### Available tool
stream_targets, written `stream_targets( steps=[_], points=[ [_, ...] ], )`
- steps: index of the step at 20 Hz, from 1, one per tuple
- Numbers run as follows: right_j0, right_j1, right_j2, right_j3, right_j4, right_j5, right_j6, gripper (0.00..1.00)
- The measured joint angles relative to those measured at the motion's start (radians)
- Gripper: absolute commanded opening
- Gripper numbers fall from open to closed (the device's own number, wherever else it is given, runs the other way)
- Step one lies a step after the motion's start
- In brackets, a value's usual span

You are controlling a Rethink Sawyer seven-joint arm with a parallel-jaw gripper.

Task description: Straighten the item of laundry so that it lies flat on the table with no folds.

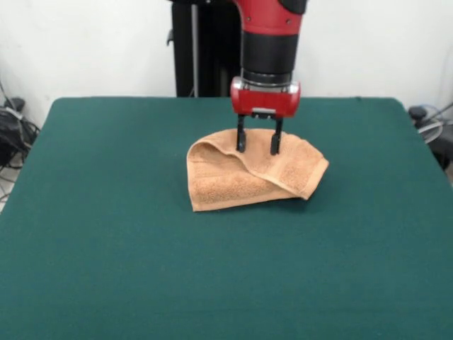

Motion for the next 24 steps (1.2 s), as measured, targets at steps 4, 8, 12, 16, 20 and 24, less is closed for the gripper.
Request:
stream_targets(
  steps=[4,8,12,16,20,24],
  points=[
    [-0.002,0.029,0.000,-0.012,0.000,-0.025,0.000,1.00],
    [-0.002,0.057,0.000,-0.023,0.000,-0.055,0.000,1.00],
    [-0.002,0.061,0.001,-0.035,0.000,-0.065,0.000,1.00],
    [-0.002,0.049,0.001,-0.046,0.000,-0.049,0.000,1.00],
    [-0.002,0.020,0.001,-0.054,0.000,0.020,0.000,1.00],
    [-0.002,-0.003,0.001,-0.066,0.000,0.077,0.000,1.00]
  ],
)
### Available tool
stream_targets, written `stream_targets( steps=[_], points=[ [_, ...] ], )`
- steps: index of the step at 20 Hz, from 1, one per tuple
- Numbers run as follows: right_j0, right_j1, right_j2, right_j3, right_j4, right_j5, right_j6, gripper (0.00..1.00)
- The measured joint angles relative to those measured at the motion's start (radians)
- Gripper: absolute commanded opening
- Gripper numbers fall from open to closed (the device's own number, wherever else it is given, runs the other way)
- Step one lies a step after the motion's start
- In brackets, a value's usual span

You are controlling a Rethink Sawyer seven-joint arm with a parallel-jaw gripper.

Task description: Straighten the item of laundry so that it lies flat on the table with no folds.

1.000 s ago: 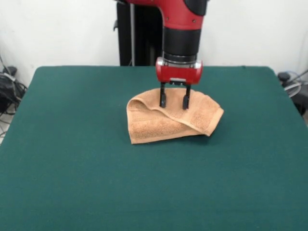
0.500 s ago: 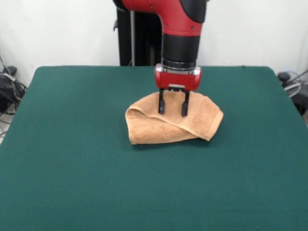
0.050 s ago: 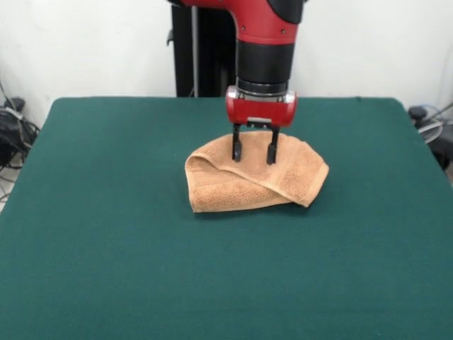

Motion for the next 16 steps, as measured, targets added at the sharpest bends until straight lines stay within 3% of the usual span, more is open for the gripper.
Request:
stream_targets(
  steps=[5,16],
  points=[
    [0.000,-0.005,0.001,-0.048,-0.010,0.022,0.000,1.00],
    [-0.001,0.091,0.025,-0.213,-0.022,-0.010,0.000,1.00]
  ],
)
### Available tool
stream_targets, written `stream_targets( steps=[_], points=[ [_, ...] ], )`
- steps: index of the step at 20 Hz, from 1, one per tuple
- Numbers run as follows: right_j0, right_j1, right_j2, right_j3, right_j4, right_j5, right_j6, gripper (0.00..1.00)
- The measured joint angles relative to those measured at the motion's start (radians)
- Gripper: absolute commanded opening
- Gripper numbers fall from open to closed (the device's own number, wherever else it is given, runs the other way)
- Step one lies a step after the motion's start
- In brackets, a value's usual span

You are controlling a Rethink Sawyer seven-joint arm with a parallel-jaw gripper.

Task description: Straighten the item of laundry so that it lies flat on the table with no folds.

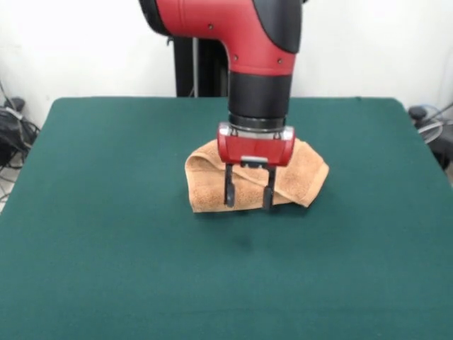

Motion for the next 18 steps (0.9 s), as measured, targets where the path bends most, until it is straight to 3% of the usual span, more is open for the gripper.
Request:
stream_targets(
  steps=[12,15,18],
  points=[
    [-0.048,0.002,0.095,-0.029,-0.074,0.248,0.000,1.00],
    [-0.034,0.000,0.089,-0.029,-0.071,0.277,0.000,1.00],
    [0.050,-0.013,0.041,-0.027,-0.032,0.275,0.014,1.00]
  ],
)
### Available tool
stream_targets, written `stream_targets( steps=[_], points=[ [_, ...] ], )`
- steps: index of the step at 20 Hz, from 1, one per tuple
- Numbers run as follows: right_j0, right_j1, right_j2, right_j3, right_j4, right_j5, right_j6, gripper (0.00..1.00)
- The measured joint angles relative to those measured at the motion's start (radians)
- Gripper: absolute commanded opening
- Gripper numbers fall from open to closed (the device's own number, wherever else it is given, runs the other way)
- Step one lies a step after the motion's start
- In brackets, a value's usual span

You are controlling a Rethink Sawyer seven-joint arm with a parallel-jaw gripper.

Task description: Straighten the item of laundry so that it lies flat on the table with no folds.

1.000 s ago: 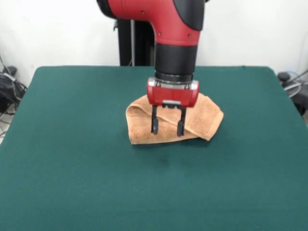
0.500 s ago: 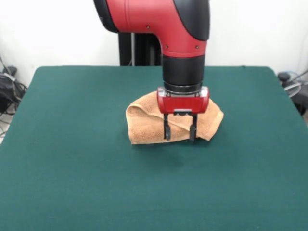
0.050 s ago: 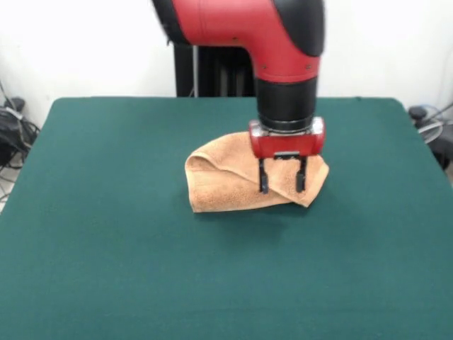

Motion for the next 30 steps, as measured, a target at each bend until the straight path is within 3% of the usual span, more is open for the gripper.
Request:
stream_targets(
  steps=[7,8,16,20,24,30],
  points=[
    [0.176,-0.018,-0.084,0.002,0.115,-0.032,0.064,1.00],
    [0.231,-0.017,-0.108,0.002,0.161,-0.045,0.095,1.00],
    [0.433,-0.001,-0.224,0.000,0.346,-0.054,0.240,1.00],
    [0.500,0.012,-0.282,-0.005,0.404,-0.053,0.290,1.00],
    [0.618,0.067,-0.422,-0.029,0.495,-0.041,0.379,1.00],
    [0.727,0.156,-0.601,-0.072,0.566,0.039,0.477,1.00]
  ],
)
